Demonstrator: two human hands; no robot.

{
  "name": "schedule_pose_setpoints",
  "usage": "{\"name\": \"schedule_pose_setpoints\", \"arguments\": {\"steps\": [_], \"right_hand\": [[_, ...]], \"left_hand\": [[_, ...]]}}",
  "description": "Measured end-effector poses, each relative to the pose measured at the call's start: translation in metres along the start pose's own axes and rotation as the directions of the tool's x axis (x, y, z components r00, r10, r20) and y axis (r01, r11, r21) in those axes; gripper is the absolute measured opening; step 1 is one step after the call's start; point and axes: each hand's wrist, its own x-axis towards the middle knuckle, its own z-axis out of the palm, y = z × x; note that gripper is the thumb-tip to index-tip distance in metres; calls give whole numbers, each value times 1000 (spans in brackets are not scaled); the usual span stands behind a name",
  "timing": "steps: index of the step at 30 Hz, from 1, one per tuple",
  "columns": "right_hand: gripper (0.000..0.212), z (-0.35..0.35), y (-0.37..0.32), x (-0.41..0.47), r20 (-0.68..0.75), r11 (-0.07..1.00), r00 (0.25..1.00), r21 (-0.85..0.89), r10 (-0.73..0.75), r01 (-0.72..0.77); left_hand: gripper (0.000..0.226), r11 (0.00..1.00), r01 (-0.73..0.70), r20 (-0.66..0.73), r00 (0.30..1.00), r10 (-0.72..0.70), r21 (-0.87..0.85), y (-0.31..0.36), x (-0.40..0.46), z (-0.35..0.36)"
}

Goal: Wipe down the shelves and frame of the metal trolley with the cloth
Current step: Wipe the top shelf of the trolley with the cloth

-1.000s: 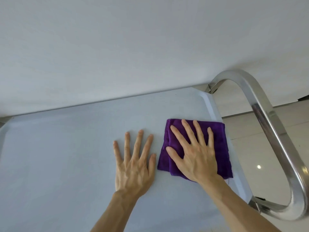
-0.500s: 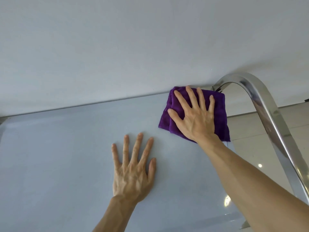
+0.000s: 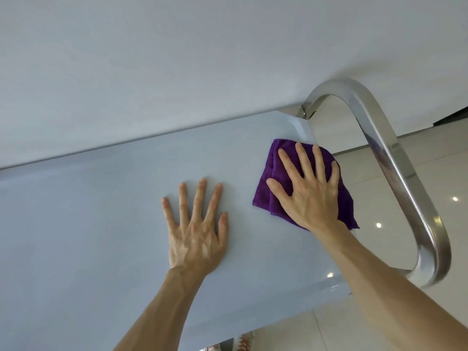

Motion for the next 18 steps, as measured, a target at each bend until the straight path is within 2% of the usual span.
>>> {"name": "schedule_pose_setpoints", "arguments": {"steps": [11,15,18], "right_hand": [[75,-9,5,-131,99,998,994,-42,-47,52],[79,-9,-8,-171,59,999,997,14,-44,43],[74,-5,-16,-193,-28,997,999,69,-29,31]], "left_hand": [[59,1000,5,16,1000,-5,2,4,-2,-7],[59,1000,12,10,1000,-12,4,4,-2,-7],[59,1000,18,3,1000,-18,-3,4,-3,-7]]}}
